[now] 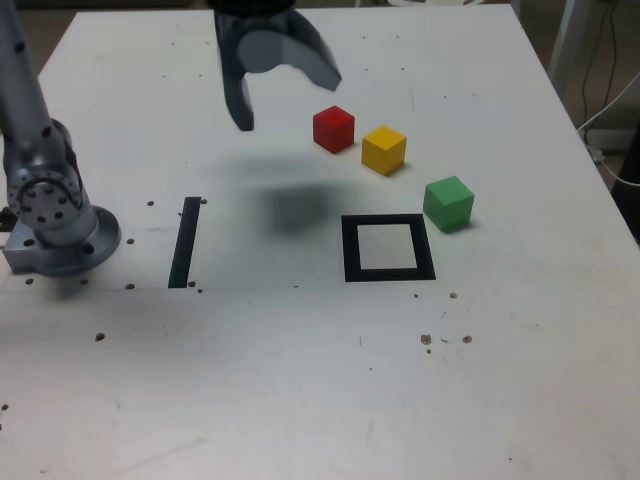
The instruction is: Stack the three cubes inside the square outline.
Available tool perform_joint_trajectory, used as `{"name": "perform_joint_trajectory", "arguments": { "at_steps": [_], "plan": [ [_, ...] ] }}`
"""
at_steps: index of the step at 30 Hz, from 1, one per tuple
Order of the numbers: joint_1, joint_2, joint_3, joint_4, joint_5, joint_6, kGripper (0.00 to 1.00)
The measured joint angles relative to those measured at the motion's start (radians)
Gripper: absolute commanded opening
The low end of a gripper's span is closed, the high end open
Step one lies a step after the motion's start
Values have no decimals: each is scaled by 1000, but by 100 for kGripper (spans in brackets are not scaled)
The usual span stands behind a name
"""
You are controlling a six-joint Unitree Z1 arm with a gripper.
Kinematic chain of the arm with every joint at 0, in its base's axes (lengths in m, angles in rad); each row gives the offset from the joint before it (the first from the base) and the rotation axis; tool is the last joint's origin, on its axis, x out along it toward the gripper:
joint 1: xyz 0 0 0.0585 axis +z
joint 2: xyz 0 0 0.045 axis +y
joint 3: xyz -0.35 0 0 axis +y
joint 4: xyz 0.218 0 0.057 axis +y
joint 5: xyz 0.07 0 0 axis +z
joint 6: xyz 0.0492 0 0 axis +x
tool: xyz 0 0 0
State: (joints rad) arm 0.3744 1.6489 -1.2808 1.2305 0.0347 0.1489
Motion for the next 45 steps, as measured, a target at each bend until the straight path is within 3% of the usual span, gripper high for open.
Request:
{"name": "perform_joint_trajectory", "arguments": {
  "at_steps": [9,14,19,27,39,45],
  "plan": [
    [87,125,-120,0,-57,-75,99],
    [115,194,-176,-16,-60,-111,99],
    [155,268,-212,-52,-48,-122,99],
    [183,300,-221,-56,23,-173,98],
    [184,365,-165,-109,26,-177,93],
    [183,382,-154,-114,26,-175,82]
  ]
}}
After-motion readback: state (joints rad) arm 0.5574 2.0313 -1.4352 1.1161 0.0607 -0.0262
